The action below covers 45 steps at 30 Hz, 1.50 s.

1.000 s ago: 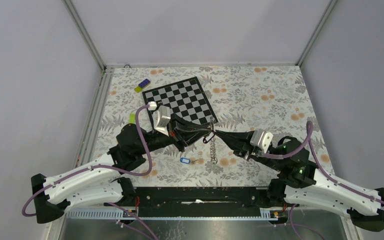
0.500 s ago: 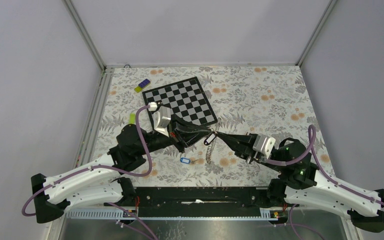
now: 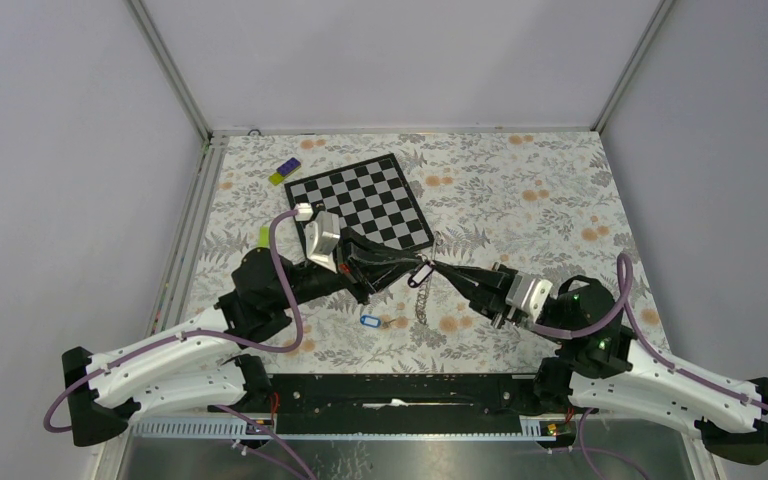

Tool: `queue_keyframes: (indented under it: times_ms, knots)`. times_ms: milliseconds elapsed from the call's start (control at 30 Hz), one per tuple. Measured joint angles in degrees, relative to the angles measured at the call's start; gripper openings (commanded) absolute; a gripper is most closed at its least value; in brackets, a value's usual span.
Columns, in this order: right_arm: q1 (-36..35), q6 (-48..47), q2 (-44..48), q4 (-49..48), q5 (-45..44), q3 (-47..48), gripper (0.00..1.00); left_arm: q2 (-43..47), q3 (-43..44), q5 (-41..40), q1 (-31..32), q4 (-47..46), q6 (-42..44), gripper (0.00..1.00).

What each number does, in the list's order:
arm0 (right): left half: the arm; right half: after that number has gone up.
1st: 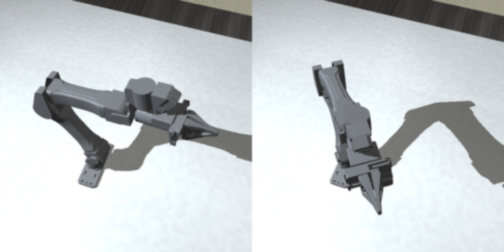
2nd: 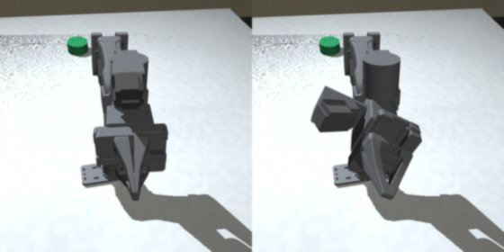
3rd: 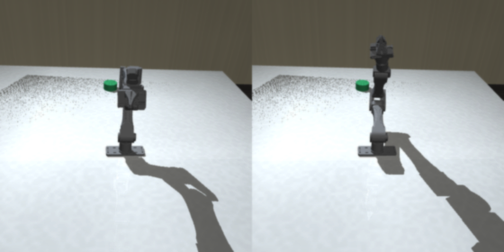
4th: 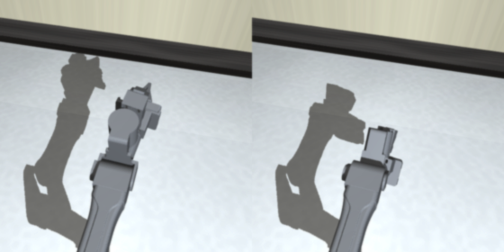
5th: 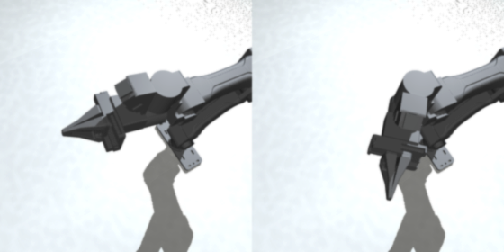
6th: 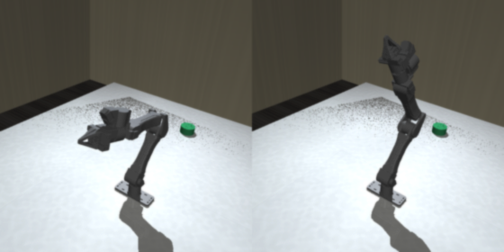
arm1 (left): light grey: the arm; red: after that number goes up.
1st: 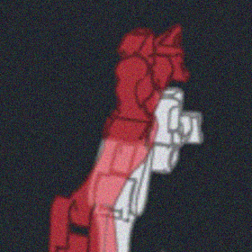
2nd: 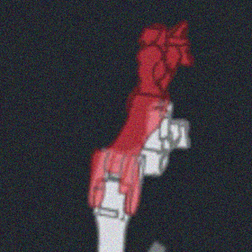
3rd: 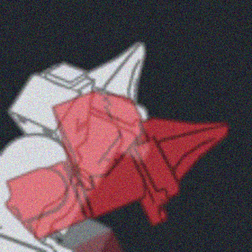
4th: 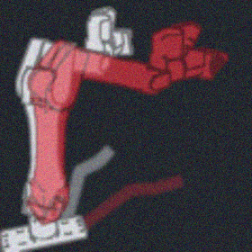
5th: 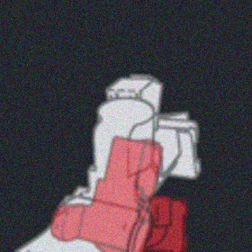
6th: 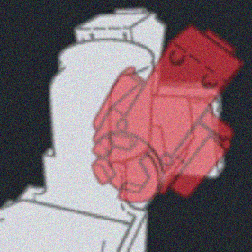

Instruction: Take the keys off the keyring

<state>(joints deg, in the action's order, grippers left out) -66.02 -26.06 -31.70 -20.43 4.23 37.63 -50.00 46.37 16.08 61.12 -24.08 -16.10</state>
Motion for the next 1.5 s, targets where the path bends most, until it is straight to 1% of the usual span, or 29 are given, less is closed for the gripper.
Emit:
queue_keyframes:
  times_ms: [133,333,367,467,567,600,667,767,833,933,1000,1267,1433,1500]
  knots:
    - [0.02,-2.25,-0.59,0.74,1.05,0.46,0.0,0.0,0.04,0.0,0.0,0.02,-0.02,0.0]
    - [0.02,-8.2,-1.53,6.58,3.93,4.92,0.0,0.0,0.87,0.26,0.0,0.02,-0.28,0.0]
    - [0.02,-8.96,-1.36,7.13,4.22,5.18,0.05,0.0,0.92,0.44,0.0,0.02,-0.33,0.0]
    - [0.02,-10.62,-0.35,8.02,4.66,5.27,0.15,0.0,0.92,0.85,0.0,0.24,-0.48,0.0]
    - [0.02,-11.08,0.74,7.61,5.07,5.22,0.37,-0.07,0.92,0.9,0.09,0.74,-0.44,0.0]
    - [0.02,-11.23,1.44,6.93,5.05,5.18,0.41,-0.09,0.92,0.74,0.04,1.09,-0.44,0.0]
    - [0.02,-11.45,2.99,5.57,4.85,4.83,0.45,-0.2,0.92,0.52,-0.07,2.12,-0.42,0.0]
    - [0.02,-11.58,5.64,3.23,4.17,4.28,0.45,-0.35,0.92,0.39,-0.07,2.8,-0.39,0.0]
    - [0.02,-11.45,6.32,2.51,3.67,4.15,0.41,-0.35,0.92,0.35,-0.07,3.34,-0.39,0.0]
    - [0.02,-10.32,6.23,2.38,2.43,4.13,0.33,-0.35,0.92,0.17,-0.07,3.72,-0.39,0.0]
    - [0.02,-8.96,5.84,3.04,2.16,4.28,0.32,-0.35,0.92,0.13,-0.07,3.82,-0.39,0.0]
    - [0.02,3.76,0.11,8.28,-1.73,7.19,0.29,-0.37,0.92,0.09,-0.07,3.93,-0.37,0.0]
    - [0.02,11.56,0.2,9.01,-2.23,6.45,0.29,-0.37,0.92,-0.22,-0.07,3.93,-0.35,0.0]
    - [0.02,13.84,0.96,9.01,-2.23,5.7,0.3,-0.37,0.92,-0.28,-0.07,3.93,-0.33,0.0]
